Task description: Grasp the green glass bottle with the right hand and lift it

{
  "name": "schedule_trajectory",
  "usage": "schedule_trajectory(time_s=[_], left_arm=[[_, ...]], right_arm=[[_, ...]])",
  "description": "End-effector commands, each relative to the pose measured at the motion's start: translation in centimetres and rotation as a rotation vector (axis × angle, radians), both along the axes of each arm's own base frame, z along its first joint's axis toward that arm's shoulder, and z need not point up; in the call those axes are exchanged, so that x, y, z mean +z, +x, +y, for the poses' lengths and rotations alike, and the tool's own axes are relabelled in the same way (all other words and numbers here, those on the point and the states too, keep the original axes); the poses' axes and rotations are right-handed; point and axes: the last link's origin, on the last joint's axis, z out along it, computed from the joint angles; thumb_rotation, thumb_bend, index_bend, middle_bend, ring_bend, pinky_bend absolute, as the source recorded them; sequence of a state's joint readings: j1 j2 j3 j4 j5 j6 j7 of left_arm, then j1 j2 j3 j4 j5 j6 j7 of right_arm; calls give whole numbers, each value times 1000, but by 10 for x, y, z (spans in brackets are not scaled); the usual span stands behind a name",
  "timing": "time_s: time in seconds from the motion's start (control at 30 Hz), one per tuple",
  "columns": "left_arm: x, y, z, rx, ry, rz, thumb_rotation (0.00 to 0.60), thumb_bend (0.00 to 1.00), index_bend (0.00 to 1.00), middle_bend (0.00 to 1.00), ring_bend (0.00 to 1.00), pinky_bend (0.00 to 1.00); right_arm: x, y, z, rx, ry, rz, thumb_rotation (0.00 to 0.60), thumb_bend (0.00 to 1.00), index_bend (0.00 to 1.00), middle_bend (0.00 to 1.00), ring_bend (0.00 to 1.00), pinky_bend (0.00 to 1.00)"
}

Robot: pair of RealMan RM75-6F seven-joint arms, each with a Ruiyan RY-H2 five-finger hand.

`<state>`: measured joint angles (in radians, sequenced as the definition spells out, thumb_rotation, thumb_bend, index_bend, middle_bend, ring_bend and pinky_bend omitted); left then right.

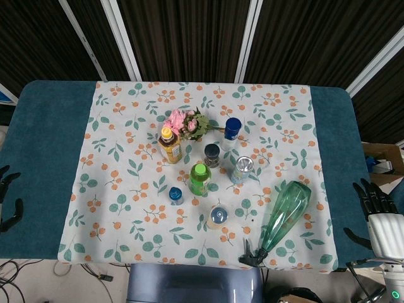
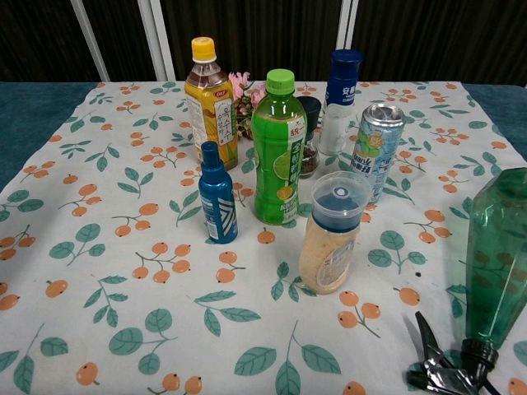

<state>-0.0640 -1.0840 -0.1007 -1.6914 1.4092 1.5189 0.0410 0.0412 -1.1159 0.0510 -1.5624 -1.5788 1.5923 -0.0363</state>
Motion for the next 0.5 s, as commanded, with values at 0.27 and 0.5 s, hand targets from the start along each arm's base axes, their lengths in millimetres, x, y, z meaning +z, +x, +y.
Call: schedule_trajectory(time_s=[0.27,0.5], left_arm=[[-1,-1,-1,4,-9,12,600,522,176,57,33,0],[-3,-1,0,7,-8,8,600,522,176,58,33,0]], right_arm=[[2,-1,2,-1,-2,9,600,131,0,19,39,169],[1,-3,3,-5,14,8,600,131,0,19,39,169]])
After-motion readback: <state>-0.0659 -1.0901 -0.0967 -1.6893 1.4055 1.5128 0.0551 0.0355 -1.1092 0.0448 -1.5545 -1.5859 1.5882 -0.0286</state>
